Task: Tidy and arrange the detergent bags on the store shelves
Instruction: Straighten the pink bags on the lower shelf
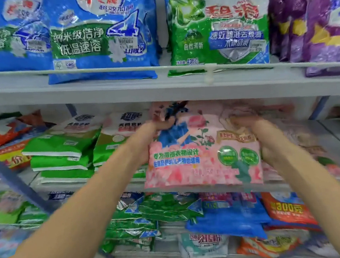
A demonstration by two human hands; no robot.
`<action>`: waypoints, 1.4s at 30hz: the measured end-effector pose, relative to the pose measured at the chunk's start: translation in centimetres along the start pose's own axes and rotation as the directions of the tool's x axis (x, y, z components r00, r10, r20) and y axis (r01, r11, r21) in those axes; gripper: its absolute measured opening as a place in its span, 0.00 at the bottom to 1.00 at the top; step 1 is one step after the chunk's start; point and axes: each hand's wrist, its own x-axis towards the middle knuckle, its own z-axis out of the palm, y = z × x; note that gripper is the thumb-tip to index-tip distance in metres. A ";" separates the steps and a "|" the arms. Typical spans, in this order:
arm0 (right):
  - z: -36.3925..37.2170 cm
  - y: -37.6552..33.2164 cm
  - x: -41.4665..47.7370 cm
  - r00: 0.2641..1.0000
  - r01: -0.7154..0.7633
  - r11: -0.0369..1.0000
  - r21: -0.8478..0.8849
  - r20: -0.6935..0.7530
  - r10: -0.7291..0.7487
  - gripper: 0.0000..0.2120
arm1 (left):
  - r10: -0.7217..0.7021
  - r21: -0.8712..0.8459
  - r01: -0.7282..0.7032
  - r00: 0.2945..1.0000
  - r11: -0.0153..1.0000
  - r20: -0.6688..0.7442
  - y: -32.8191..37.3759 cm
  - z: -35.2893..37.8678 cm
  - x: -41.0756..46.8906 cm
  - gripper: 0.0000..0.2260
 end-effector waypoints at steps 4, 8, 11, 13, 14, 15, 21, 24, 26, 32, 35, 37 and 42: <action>-1.0 0.3 7.6 0.993 0.120 0.992 -0.033 0.008 -0.119 0.08 | 0.180 0.249 -0.149 0.978 0.957 -0.107 1.1 0.6 5.7 0.18; -0.4 2.2 7.9 0.997 0.058 0.971 -0.232 0.067 -0.043 0.05 | 0.376 0.759 -0.065 0.894 0.648 -0.243 -2.5 -0.3 9.6 0.23; -1.0 3.4 7.0 0.990 -0.101 0.965 -0.240 0.075 0.122 0.14 | 0.405 0.687 -0.119 0.873 0.717 -0.272 -4.4 -1.1 10.3 0.16; -1.3 3.8 6.4 0.982 -0.185 0.952 -0.246 -0.011 0.188 0.25 | 0.412 0.654 -0.177 0.883 0.735 -0.224 -4.7 -1.1 9.3 0.19; -1.0 3.7 5.9 0.983 -0.183 0.945 -0.271 -0.064 0.172 0.21 | 0.406 0.650 -0.197 0.895 0.734 -0.187 -4.6 -0.9 8.5 0.22; -0.8 3.8 5.5 0.983 -0.170 0.935 -0.310 -0.124 0.138 0.18 | 0.387 0.654 -0.208 0.911 0.727 -0.140 -4.6 -0.5 7.2 0.26; 0.5 3.5 5.6 0.967 -0.067 0.895 -0.441 -0.250 -0.051 0.26 | 0.108 0.861 -0.169 0.985 0.480 0.133 -3.7 1.1 3.6 0.54; 0.6 3.7 5.7 0.958 -0.096 0.841 -0.532 -0.280 -0.067 0.36 | 0.082 0.861 -0.180 0.984 0.476 0.160 -3.4 1.3 3.6 0.50; 0.1 3.5 4.8 0.962 -0.163 0.878 -0.450 -0.271 0.040 0.29 | 0.136 0.864 -0.231 0.972 0.447 0.189 -3.9 0.9 3.3 0.46; -3.2 5.5 3.2 0.948 -0.264 0.964 0.020 -0.179 0.263 0.07 | 0.150 0.903 -0.262 0.963 0.341 0.223 -4.0 -1.0 3.1 0.43; -2.3 5.9 3.1 0.920 -0.271 0.955 -0.117 -0.322 0.222 0.21 | 0.163 0.901 -0.287 0.956 0.324 0.246 -4.3 -0.7 2.7 0.43; -2.2 5.3 2.5 0.911 -0.266 0.918 -0.295 -0.388 0.139 0.17 | 0.205 0.915 -0.296 0.948 0.275 0.245 -4.9 -0.5 2.4 0.40; -2.2 5.1 -0.3 0.935 -0.121 0.791 -0.600 -0.336 -0.112 0.13 | 0.446 0.937 -0.310 0.870 0.164 0.209 -6.1 0.0 0.5 0.27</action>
